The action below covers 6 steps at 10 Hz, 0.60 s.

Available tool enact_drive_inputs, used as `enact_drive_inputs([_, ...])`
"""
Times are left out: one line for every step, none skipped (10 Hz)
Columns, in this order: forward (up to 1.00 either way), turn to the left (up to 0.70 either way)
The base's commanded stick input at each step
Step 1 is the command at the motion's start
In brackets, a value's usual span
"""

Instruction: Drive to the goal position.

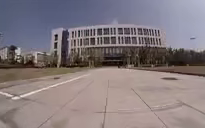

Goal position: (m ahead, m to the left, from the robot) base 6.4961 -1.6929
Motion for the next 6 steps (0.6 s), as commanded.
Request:
enact_drive_inputs([0.70, 0.00])
enact_drive_inputs([0.70, 0.00])
enact_drive_inputs([0.70, 0.00])
enact_drive_inputs([0.70, 0.00])
enact_drive_inputs([0.70, 0.00])
enact_drive_inputs([0.70, 0.00])
